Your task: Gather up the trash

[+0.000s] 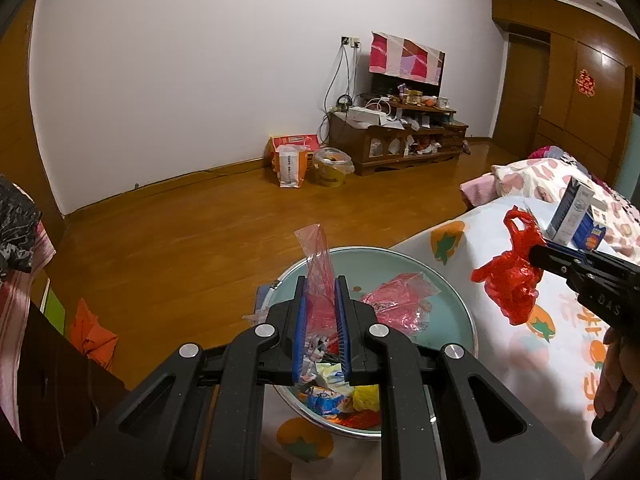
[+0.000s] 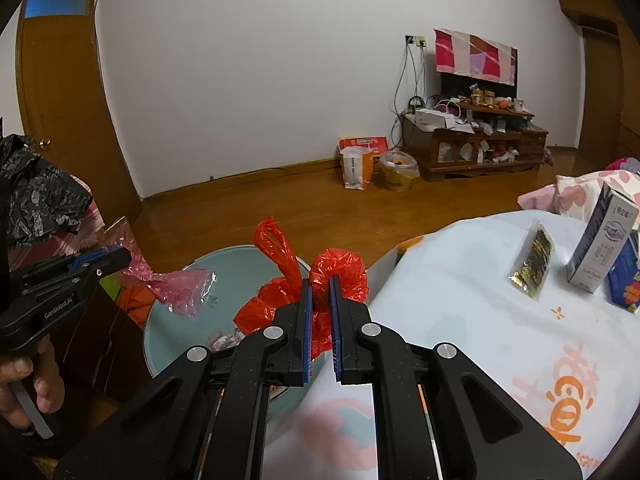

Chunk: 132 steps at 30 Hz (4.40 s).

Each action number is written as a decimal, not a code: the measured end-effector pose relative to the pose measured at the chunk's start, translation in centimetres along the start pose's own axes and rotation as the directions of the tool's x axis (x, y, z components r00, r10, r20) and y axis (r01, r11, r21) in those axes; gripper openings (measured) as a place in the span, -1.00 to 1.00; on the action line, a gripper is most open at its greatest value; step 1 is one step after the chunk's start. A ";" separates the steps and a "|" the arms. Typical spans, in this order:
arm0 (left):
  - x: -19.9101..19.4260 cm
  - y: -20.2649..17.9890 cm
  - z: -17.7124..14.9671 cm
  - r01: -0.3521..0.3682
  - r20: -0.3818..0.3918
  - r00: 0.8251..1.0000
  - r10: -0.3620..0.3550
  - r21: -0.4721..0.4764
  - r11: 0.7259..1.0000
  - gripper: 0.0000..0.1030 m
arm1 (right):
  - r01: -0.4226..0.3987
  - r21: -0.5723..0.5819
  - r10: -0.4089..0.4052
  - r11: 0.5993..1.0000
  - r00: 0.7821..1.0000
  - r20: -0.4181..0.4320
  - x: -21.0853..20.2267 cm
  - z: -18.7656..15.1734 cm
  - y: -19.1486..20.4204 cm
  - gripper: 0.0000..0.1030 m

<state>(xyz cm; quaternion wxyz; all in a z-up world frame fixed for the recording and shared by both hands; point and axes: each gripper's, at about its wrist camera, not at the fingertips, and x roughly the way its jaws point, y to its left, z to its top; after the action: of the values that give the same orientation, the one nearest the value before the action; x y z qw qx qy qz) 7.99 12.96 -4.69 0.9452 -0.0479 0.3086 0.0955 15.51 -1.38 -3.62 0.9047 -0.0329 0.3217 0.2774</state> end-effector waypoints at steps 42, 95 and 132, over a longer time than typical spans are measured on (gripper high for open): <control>0.7 1.1 -0.1 -0.047 -0.001 0.999 0.047 -0.028 0.999 -0.74 | -0.038 -0.059 0.037 0.998 0.999 -0.025 2.5 0.9 3.1 -0.82; -7.8 -3.4 0.6 0.024 0.164 0.986 -0.029 0.033 0.999 0.87 | 0.143 0.041 -0.148 0.989 0.974 0.172 -11.7 -1.5 -1.4 0.21; -7.2 -3.9 -0.1 0.021 0.134 0.991 -0.027 0.050 0.999 0.87 | 0.172 0.074 -0.183 0.982 0.964 0.194 -12.8 -2.5 -1.9 0.38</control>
<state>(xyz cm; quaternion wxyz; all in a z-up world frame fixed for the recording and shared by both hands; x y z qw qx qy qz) 3.09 8.03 -0.36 0.9658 -0.0223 0.2455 0.0797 6.91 -9.72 1.90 0.9543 -0.0078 0.2324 0.1880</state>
